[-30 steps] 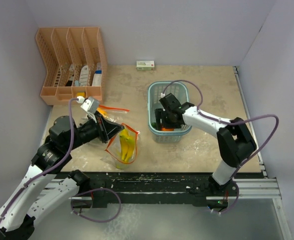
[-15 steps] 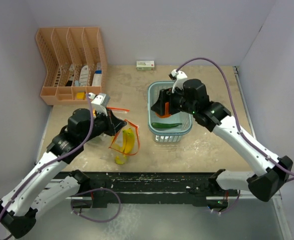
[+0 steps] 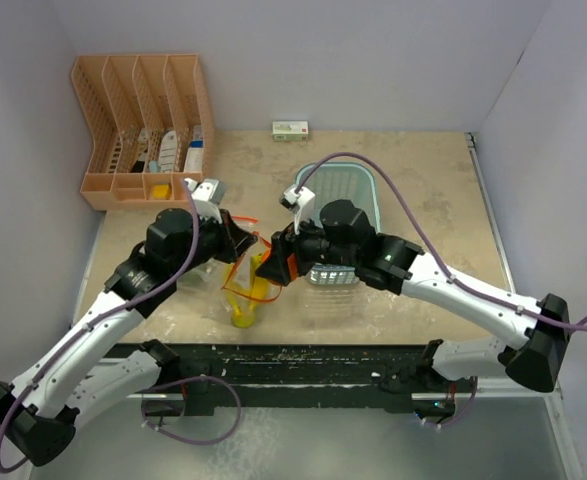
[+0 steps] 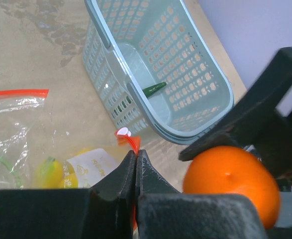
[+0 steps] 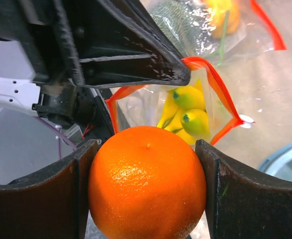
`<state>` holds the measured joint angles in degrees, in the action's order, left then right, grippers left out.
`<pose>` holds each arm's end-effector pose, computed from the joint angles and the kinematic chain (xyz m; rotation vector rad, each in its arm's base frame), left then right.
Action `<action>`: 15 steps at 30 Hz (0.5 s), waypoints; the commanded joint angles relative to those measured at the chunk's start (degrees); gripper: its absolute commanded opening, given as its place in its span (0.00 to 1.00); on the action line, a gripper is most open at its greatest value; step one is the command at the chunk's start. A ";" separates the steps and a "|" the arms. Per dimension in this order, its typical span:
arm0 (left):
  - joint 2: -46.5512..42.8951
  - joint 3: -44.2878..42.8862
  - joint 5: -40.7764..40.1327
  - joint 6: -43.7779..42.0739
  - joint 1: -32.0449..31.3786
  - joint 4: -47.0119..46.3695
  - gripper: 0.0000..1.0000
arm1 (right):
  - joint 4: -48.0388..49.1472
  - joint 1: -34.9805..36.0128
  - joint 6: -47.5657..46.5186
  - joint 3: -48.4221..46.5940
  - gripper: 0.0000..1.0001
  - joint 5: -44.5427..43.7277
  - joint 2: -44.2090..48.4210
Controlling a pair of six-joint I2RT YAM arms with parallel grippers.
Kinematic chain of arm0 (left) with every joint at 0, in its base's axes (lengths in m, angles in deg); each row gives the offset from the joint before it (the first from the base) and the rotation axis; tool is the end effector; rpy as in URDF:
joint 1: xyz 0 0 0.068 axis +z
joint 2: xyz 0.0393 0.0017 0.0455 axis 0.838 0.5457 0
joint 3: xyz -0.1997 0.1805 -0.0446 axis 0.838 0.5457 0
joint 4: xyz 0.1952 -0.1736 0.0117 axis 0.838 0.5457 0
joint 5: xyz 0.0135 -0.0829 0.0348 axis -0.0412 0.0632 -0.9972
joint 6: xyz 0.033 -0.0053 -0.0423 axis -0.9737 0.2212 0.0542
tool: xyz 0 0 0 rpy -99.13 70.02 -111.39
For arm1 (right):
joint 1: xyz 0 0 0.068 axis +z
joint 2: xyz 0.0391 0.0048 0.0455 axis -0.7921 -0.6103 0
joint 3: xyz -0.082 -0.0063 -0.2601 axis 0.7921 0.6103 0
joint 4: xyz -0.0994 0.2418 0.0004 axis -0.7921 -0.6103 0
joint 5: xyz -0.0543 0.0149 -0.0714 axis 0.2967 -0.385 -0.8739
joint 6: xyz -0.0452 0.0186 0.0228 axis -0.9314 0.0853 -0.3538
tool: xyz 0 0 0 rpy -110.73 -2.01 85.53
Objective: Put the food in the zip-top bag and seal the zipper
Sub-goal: Place the fake fruit in the zipper food storage bag.
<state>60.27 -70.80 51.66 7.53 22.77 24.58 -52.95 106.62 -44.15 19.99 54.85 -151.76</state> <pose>0.1641 -0.1171 0.3405 0.1625 1.9827 -0.8764 0.1644 0.2405 0.3705 -0.6844 1.8707 1.0959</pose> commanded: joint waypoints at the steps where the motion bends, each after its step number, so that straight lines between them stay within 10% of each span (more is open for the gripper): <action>1: -5.96 -0.61 -0.36 -0.05 -0.04 2.75 0.00 | 8.84 1.54 3.18 2.10 0.05 -0.26 -2.17; 15: -9.74 -0.05 0.67 0.27 -0.04 6.83 0.00 | 10.32 8.48 7.57 -3.01 0.09 -7.19 -14.45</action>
<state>50.65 -70.76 50.90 7.64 22.80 33.57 -44.71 114.69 -38.77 20.32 52.20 -165.49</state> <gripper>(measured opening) 0.006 0.740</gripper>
